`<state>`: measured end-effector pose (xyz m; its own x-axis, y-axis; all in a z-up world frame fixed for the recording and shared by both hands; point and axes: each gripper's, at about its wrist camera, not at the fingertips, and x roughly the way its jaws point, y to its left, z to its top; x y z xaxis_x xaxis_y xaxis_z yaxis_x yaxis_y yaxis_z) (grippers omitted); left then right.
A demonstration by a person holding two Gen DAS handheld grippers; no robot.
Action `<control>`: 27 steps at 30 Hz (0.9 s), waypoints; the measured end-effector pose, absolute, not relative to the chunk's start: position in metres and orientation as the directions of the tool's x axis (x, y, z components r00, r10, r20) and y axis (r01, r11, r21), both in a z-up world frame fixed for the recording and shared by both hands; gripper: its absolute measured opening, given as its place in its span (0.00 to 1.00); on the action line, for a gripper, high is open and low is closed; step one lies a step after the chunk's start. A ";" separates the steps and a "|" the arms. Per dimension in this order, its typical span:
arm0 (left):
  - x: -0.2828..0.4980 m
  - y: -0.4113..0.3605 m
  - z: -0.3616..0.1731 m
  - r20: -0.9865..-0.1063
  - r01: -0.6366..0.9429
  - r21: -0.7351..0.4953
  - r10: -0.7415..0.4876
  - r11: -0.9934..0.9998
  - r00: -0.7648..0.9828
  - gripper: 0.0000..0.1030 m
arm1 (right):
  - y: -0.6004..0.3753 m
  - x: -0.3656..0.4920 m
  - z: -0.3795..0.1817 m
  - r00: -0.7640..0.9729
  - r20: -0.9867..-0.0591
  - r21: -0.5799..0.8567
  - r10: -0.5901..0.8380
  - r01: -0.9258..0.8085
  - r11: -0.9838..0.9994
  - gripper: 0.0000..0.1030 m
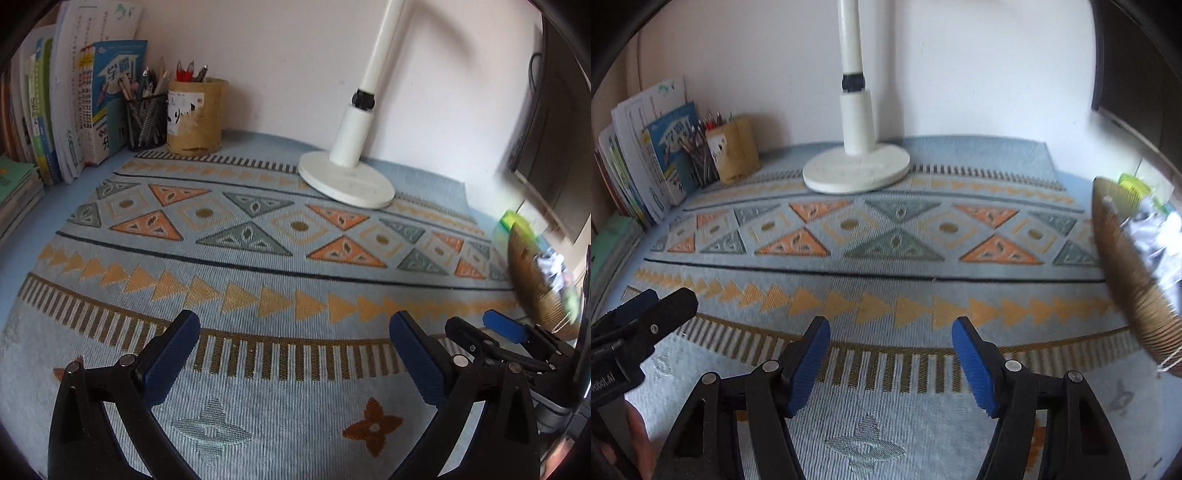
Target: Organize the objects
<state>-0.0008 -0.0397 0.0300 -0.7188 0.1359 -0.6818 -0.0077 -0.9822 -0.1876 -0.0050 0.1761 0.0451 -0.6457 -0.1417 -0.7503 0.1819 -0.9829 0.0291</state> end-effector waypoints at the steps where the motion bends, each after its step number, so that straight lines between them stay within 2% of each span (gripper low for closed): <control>1: 0.000 -0.037 0.031 -0.678 -0.020 -0.170 0.132 -0.985 -0.723 0.99 | 0.179 -0.007 0.046 -0.640 -0.755 0.036 -0.143 0.177 -0.984 0.64; 3: 0.002 -0.030 0.030 -0.678 -0.027 -0.134 0.111 -0.991 -0.727 0.99 | 0.183 -0.008 0.045 -0.632 -0.760 0.054 -0.149 0.168 -0.984 0.64; 5: -0.002 -0.025 0.023 -0.724 -0.025 -0.106 0.094 -0.994 -0.683 0.99 | 0.186 -0.012 0.040 -0.594 -0.791 0.065 -0.145 0.155 -0.986 0.65; 8: -0.009 -0.021 0.017 -0.764 -0.014 -0.065 0.059 -0.998 -0.643 0.99 | 0.182 -0.011 0.040 -0.600 -0.790 0.036 -0.124 0.157 -0.987 0.65; 12: -0.016 -0.024 0.010 -0.806 0.015 -0.062 0.041 -0.998 -0.591 0.99 | 0.178 -0.011 0.041 -0.600 -0.793 0.006 -0.106 0.167 -0.986 0.67; 16: -0.018 -0.016 0.009 -0.816 0.011 -0.002 -0.004 -1.000 -0.578 1.00 | 0.178 -0.012 0.040 -0.598 -0.796 -0.002 -0.093 0.156 -0.988 0.71; 24: -0.018 -0.018 0.009 -0.817 0.009 -0.007 0.000 -1.000 -0.577 1.00 | 0.178 -0.013 0.039 -0.591 -0.801 0.002 -0.097 0.159 -0.987 0.77; 27: -0.018 -0.018 0.009 -0.817 0.010 -0.007 0.000 -1.000 -0.577 1.00 | 0.177 -0.013 0.039 -0.586 -0.805 0.000 -0.091 0.153 -0.988 0.83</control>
